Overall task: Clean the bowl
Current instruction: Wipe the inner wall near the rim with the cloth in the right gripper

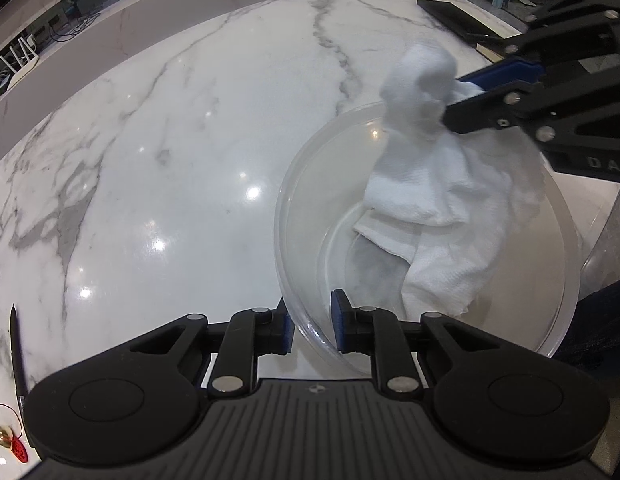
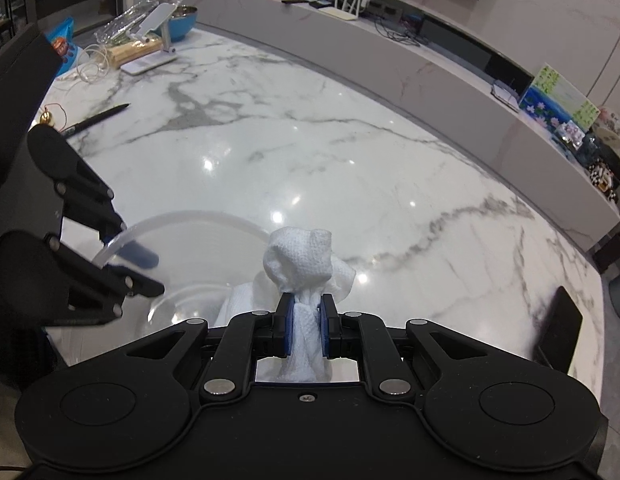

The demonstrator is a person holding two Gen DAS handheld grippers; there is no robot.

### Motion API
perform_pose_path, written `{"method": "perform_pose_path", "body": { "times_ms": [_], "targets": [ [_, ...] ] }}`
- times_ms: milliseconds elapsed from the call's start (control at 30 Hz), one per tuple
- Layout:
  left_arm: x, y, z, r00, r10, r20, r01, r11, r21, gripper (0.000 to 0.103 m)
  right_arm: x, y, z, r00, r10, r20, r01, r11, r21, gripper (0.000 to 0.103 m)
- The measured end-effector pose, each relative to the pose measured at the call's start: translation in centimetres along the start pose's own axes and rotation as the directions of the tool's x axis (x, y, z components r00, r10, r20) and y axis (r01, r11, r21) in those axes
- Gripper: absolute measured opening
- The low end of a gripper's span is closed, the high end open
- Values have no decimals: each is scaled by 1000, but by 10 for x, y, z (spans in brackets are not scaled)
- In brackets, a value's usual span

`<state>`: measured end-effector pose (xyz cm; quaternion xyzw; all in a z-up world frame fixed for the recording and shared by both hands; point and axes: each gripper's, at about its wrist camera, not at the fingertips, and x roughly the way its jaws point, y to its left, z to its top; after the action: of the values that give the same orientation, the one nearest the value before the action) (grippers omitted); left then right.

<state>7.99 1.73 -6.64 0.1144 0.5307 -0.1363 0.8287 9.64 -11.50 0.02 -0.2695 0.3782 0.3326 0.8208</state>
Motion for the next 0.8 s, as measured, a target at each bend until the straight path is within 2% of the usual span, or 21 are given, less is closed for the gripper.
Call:
{"method": "perform_pose_path", "body": {
  "times_ms": [367,800],
  "targets": [
    [2,-3,-1,1000,-5,-11,6,1000,9,13,-6,0,-7,1000,7,-12,-7,1000,-1,11],
    [3,-6,-1,1000,-4,-12,4,1000,26,13,7,4,4,1000,-2,9,2,1000,-15,11]
  ]
}}
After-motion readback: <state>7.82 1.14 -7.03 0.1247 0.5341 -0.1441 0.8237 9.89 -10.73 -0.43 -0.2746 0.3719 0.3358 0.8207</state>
